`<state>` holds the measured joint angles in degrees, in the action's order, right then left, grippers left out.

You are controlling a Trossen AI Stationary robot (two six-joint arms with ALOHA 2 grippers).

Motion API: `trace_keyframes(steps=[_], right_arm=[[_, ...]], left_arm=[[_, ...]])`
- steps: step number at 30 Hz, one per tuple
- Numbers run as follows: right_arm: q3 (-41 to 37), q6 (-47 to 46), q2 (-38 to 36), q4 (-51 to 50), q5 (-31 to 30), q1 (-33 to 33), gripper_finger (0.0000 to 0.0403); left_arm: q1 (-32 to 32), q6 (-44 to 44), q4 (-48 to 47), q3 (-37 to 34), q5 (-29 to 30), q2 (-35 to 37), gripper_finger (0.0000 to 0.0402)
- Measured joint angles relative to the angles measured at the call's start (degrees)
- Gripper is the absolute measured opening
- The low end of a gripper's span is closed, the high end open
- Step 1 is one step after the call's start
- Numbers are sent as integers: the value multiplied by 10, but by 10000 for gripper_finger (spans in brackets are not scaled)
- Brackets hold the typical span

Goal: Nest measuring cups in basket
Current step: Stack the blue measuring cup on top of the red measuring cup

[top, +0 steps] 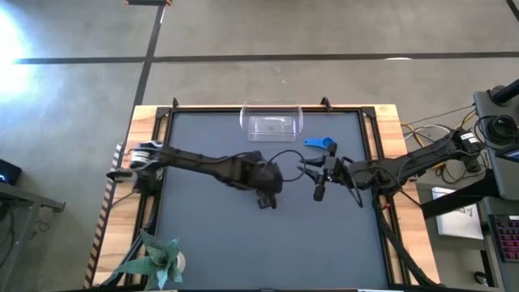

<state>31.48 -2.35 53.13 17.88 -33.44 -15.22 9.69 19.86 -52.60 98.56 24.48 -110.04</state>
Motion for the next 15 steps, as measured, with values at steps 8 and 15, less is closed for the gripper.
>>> trace_keyframes(steps=[8,15], right_arm=[[0,-11,2,-6,-18,0,91],[69,-30,2,-134,-20,67,91]], left_arm=[[83,28,11,-149,187,201,135],[115,16,256,-415,147,421,116]])
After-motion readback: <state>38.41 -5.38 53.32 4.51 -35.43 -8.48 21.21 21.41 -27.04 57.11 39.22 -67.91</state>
